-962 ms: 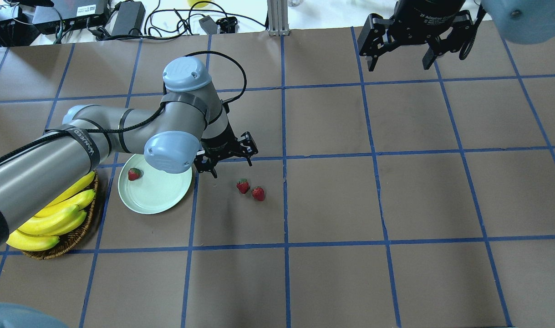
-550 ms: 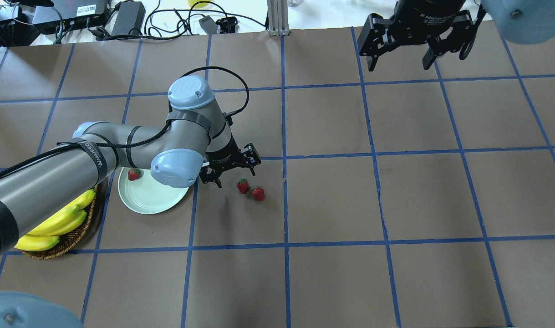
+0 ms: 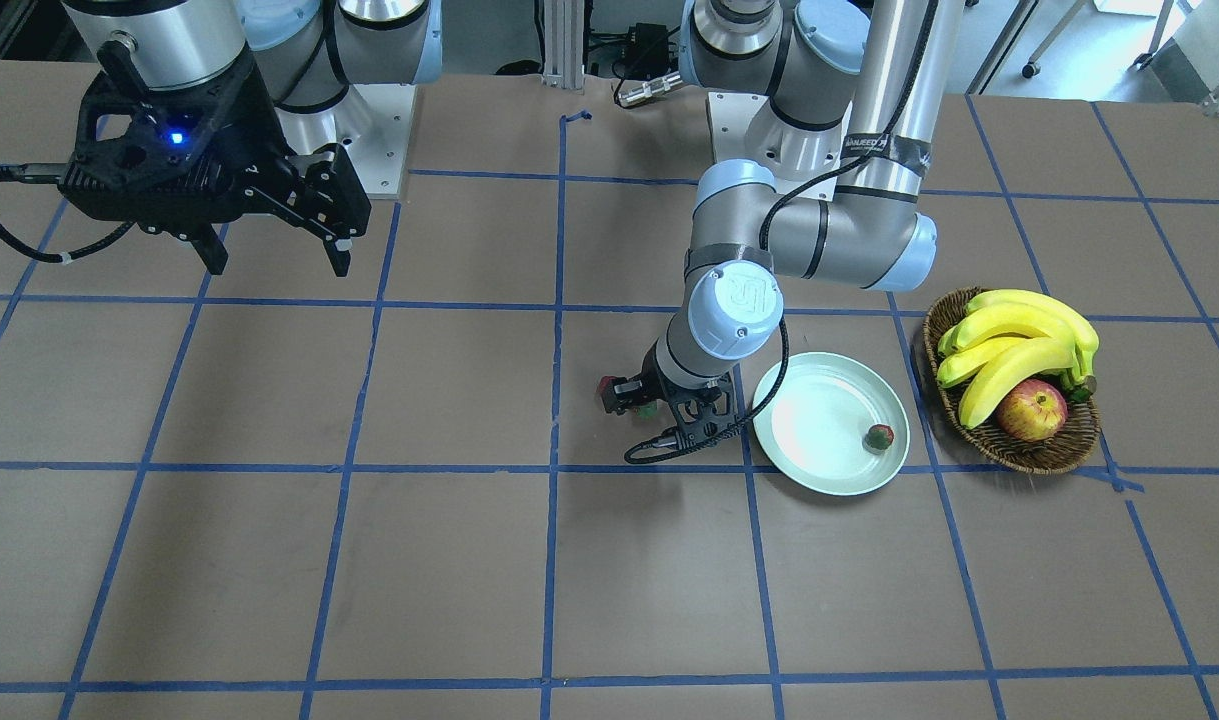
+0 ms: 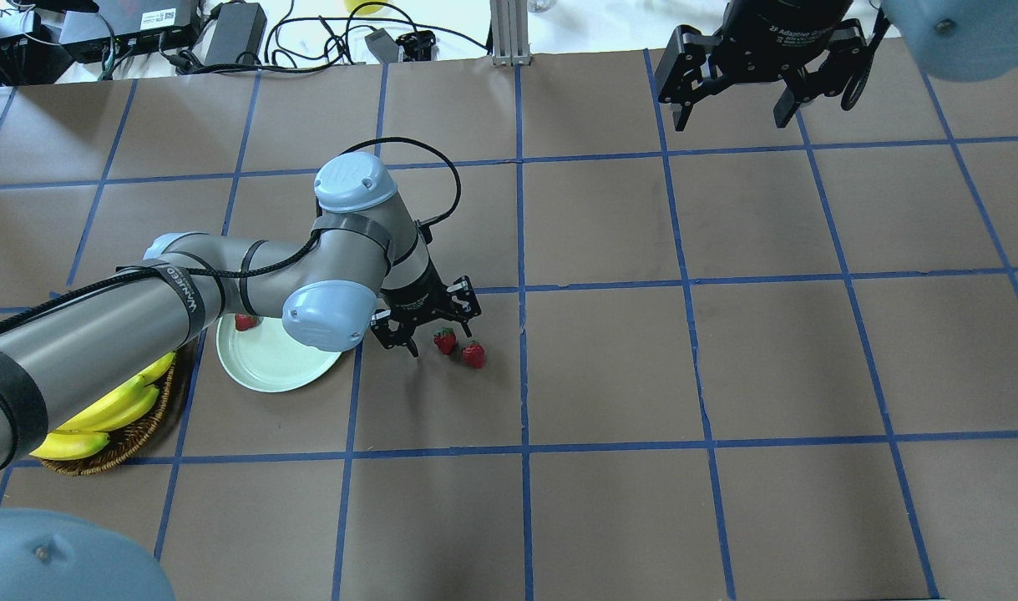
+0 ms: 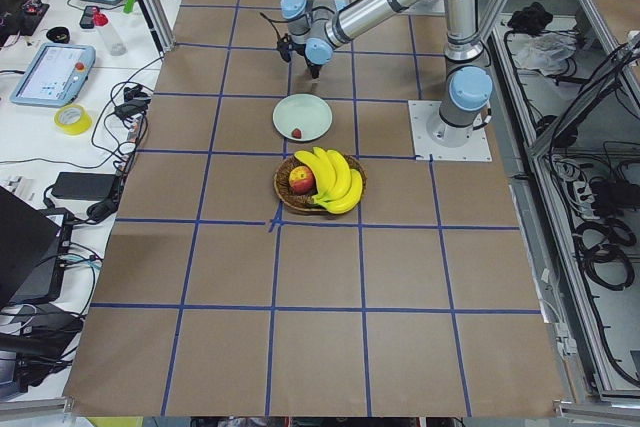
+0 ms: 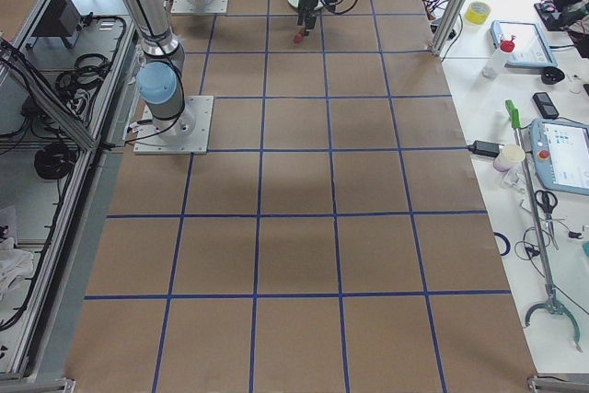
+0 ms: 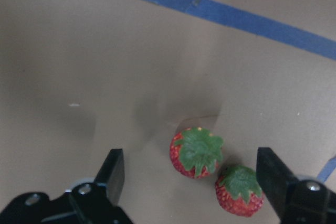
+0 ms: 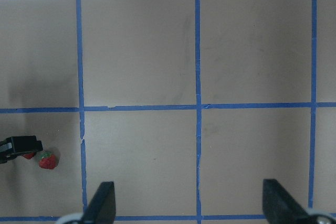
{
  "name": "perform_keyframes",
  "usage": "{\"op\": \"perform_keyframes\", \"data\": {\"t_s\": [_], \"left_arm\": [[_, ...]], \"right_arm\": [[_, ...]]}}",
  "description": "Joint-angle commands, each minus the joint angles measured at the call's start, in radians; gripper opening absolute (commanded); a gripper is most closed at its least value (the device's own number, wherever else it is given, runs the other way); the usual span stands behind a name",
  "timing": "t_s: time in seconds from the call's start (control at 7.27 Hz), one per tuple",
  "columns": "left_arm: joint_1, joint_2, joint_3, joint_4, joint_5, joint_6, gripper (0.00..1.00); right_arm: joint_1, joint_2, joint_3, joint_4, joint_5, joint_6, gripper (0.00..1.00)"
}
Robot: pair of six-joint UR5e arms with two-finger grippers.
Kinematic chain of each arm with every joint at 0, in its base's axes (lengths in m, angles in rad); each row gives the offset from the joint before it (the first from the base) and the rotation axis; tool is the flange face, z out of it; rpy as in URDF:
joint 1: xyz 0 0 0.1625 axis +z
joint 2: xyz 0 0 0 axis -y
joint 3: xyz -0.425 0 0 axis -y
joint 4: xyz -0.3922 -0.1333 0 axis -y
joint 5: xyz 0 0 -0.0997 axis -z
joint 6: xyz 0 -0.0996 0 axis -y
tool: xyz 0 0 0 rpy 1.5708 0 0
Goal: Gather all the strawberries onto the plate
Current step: 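Move the left gripper back to the cluster and grasp another strawberry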
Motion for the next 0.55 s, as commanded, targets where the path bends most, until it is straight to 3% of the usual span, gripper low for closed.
{"op": "perform_keyframes", "data": {"t_s": [0.0,0.41], "left_arm": [[0.000,-0.001,-0.001,-0.002,0.000,0.001,0.00],[0.006,0.025,0.056,0.000,0.007,0.064,0.00]], "right_arm": [[0.000,0.000,0.000,-0.001,0.000,0.001,1.00],[0.000,0.000,0.000,0.001,0.000,0.000,1.00]]}}
